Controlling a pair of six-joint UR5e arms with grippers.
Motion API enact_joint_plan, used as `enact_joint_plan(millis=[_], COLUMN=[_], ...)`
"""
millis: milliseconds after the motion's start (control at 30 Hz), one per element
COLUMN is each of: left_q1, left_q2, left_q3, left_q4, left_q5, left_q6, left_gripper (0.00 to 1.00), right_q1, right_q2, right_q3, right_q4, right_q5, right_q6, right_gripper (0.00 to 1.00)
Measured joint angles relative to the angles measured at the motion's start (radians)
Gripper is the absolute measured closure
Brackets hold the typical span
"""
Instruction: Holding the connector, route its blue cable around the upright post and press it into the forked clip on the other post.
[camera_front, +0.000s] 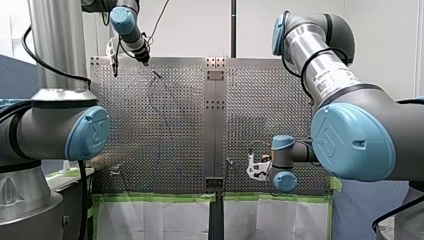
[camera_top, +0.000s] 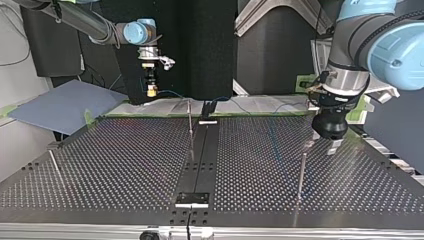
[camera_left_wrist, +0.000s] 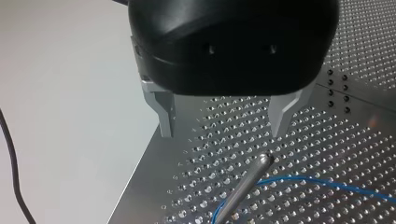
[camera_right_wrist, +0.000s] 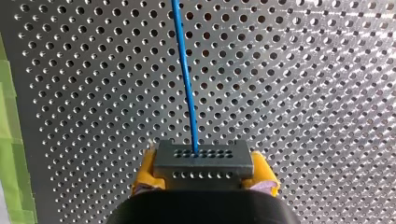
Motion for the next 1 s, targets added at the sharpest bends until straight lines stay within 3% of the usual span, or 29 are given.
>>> enact_joint_plan(millis=[367, 733, 1000], left_q1=[-0.050, -0.144, -0.213], left_q2=[0.002, -0.006, -0.065], left_q3=[-0.004, -0.005, -0.005], left_q4=[0.002, 0.087, 0.156], left_q5=[-0.045, -0.123, -0.192], left_q6=[0.065, 0.160, 0.229], left_gripper=[0.00, 0.00, 0.00], right_q1=[0.000, 0.000, 0.001], right_q2=[0.000, 0.000, 0.000], right_q3=[0.000, 0.000, 0.000], right_q4=[0.000, -0.004, -0.004], right_q5=[0.000, 0.000, 0.000], right_q6=[0.001, 0.001, 0.002], right_gripper=[1.00, 1.00, 1.00])
